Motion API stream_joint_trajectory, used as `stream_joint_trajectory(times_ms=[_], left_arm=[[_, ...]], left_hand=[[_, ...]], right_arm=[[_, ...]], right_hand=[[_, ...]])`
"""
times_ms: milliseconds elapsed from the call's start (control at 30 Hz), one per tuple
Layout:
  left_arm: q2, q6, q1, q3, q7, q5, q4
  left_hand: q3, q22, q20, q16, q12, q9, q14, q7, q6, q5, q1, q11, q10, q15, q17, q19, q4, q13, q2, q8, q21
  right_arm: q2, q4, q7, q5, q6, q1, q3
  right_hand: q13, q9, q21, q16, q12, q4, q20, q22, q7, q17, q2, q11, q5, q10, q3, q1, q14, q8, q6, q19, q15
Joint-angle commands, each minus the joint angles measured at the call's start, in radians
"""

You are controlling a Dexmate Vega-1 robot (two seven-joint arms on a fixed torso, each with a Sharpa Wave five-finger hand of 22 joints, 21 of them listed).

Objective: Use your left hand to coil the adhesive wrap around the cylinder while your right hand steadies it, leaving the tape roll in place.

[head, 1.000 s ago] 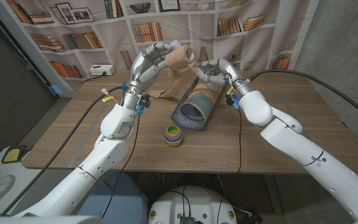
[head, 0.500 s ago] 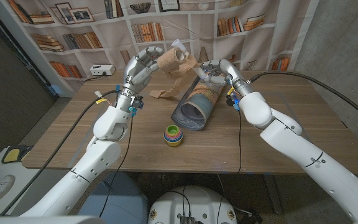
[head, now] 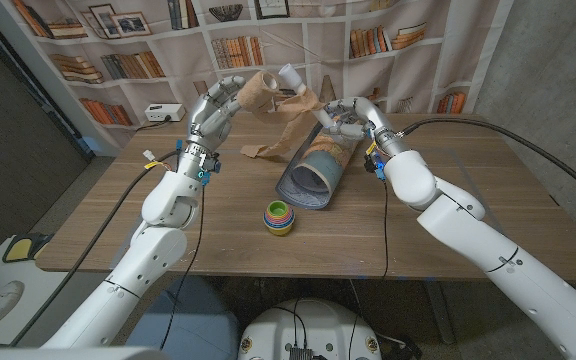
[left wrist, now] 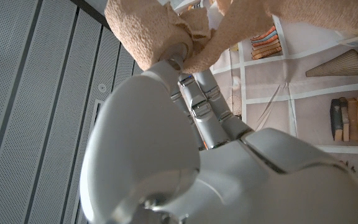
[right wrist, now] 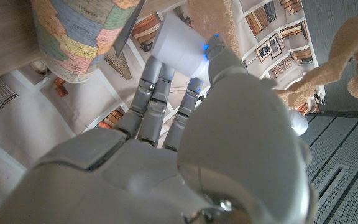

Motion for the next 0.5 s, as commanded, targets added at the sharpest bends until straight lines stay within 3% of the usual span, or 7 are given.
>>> stream_joint_trajectory(times_ms=[33, 500], left_arm=[[-0.052, 0.065, 0.009, -0.045, 0.033, -0.025, -0.001], [-0.105, 0.089, 0.005, -0.072, 0.066, -0.019, 0.011]], left_hand=[[-0.002, 0.003, -0.002, 0.002, 0.005, 0.000, 0.078, -0.001, 0.007, 0.006, 0.007, -0.004, 0.010, -0.070, 0.053, -0.002, 0.000, 0.002, 0.005, 0.009, 0.007], [-0.003, 0.002, -0.001, 0.002, 0.007, -0.002, 0.080, -0.004, 0.008, 0.006, 0.007, -0.006, 0.009, -0.072, 0.055, -0.003, 0.001, 0.003, 0.005, 0.010, 0.008]], right_arm=[[0.009, 0.011, -0.022, 0.011, 0.024, -0.022, 0.004], [0.003, -0.008, -0.063, 0.028, 0.052, -0.077, 0.036]], right_hand=[[0.003, 0.003, 0.001, 0.010, 0.006, 0.028, -0.049, 0.002, 0.004, 0.004, 0.010, -0.042, 0.006, 0.046, 0.137, 0.003, 0.159, -0.004, 0.000, 0.006, -0.276], [0.004, 0.002, 0.000, 0.009, 0.007, 0.028, -0.050, 0.003, 0.004, 0.004, 0.010, -0.042, 0.006, 0.047, 0.138, 0.002, 0.157, -0.003, 0.001, 0.006, -0.276]])
